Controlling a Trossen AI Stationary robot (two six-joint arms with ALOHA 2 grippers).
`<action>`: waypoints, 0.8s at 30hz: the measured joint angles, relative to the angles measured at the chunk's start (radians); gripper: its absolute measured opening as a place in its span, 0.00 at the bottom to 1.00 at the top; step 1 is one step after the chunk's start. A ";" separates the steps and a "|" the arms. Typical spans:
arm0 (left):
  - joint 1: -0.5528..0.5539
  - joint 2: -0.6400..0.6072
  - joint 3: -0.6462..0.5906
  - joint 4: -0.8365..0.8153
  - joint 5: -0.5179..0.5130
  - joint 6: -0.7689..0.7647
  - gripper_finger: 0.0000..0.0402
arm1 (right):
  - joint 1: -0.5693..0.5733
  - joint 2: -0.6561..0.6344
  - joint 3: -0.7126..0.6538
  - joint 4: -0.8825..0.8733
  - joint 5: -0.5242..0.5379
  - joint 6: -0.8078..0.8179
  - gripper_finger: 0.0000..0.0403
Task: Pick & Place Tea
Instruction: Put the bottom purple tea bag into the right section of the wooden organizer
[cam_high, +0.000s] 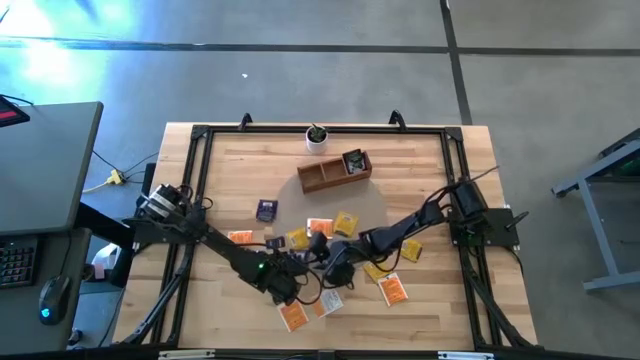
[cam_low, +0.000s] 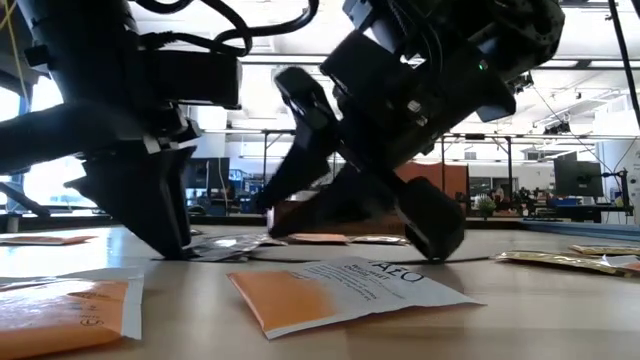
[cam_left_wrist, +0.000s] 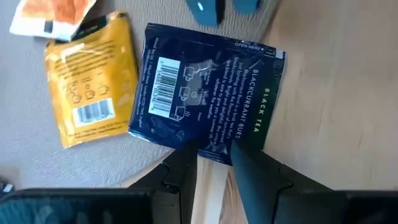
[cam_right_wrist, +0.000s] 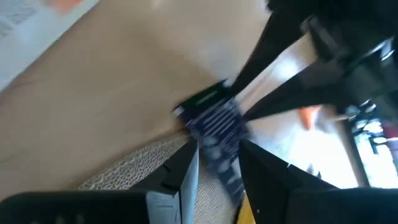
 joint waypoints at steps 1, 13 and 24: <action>0.000 0.000 0.000 0.005 -0.009 0.000 0.26 | 0.001 0.008 0.000 0.022 0.016 -0.025 0.28; 0.001 0.003 -0.001 0.035 -0.040 0.019 0.26 | 0.009 0.012 0.027 -0.059 0.132 -0.042 0.28; 0.000 0.004 -0.001 0.040 -0.048 0.019 0.26 | 0.007 -0.013 0.140 -0.396 0.093 -0.036 0.28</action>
